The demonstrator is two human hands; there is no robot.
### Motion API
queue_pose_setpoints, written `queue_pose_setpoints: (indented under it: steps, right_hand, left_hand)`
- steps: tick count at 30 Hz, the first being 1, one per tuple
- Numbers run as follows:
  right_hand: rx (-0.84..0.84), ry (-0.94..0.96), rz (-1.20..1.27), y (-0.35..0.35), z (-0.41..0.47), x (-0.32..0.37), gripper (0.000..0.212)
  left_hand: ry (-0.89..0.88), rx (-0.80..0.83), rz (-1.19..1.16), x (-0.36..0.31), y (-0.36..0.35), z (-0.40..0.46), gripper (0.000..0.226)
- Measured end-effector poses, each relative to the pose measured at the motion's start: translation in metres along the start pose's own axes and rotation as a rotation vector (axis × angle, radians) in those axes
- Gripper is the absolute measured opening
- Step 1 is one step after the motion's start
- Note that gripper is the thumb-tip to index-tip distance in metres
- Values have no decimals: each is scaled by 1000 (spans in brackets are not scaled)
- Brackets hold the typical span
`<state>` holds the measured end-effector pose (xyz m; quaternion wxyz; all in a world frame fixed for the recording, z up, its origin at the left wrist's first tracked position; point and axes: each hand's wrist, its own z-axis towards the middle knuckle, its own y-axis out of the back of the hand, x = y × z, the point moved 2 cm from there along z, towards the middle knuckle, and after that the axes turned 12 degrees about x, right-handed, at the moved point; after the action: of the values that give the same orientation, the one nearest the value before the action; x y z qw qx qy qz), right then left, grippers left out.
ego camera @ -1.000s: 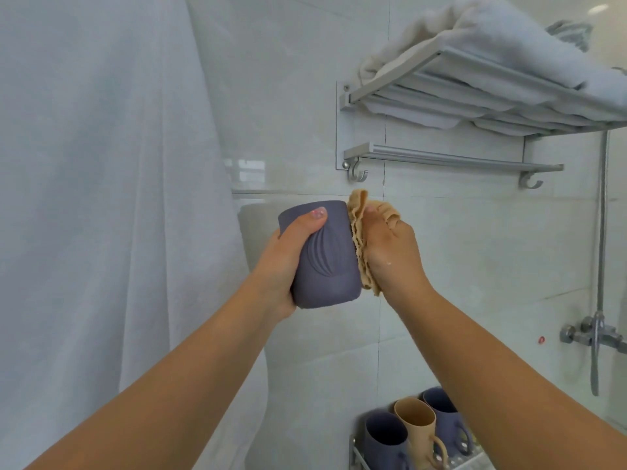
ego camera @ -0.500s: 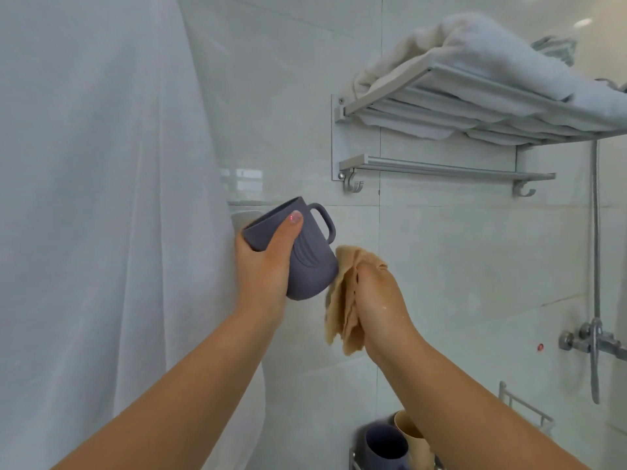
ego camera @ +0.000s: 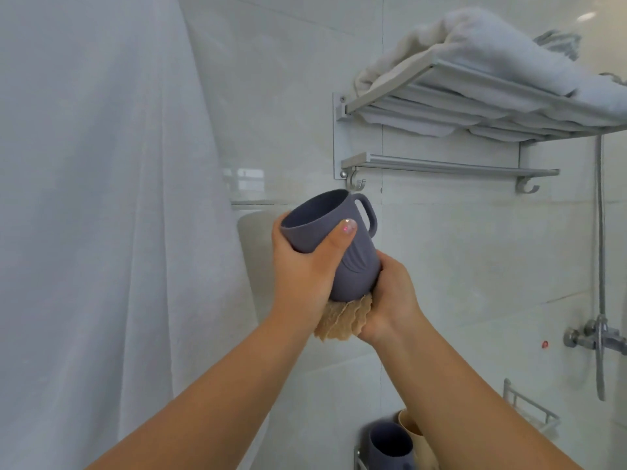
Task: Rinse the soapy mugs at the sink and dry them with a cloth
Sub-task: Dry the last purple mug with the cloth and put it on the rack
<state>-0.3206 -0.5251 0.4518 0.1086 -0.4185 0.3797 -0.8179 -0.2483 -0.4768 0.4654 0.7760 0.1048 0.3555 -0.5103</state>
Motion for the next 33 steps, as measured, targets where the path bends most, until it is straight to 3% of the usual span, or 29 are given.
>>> queue_pose_setpoints:
  steps: [2, 6, 14, 19, 21, 24, 26, 27, 33]
  right_hand:
    - [-10, -16, -2, 1, -1, -1, 41]
    - [-93, -28, -85, 6, -1, 3, 39]
    - [-296, -21, -361, 12, -15, 14, 19]
    - [-341, 235, -434, 13, -20, 46, 20]
    - [-294, 381, -633, 2, -28, 56, 12]
    - [-93, 616, -1186, -24, -34, 46, 15]
    - [-21, 530, -1585, -14, -26, 26, 24]
    - [-13, 435, -1668, -7, -23, 19, 22]
    - [61, 39, -1489, -6, -27, 17, 22]
  left_hand:
    - [-85, 31, 110, -5, -2, -2, 65]
    - [-170, 48, 299, -6, 2, 0, 74]
    - [-151, 116, 466, 3, 15, 3, 85]
    - [-43, 254, 553, 5, 36, 3, 80]
    - [5, 342, 619, 7, 38, 1, 77]
    - [41, 451, 703, 6, 34, 1, 69]
    - [37, 479, 728, 4, 32, 2, 65]
    - [25, 495, 742, 2, 32, 3, 65]
    - [-108, 564, 969, 4, 33, 4, 61]
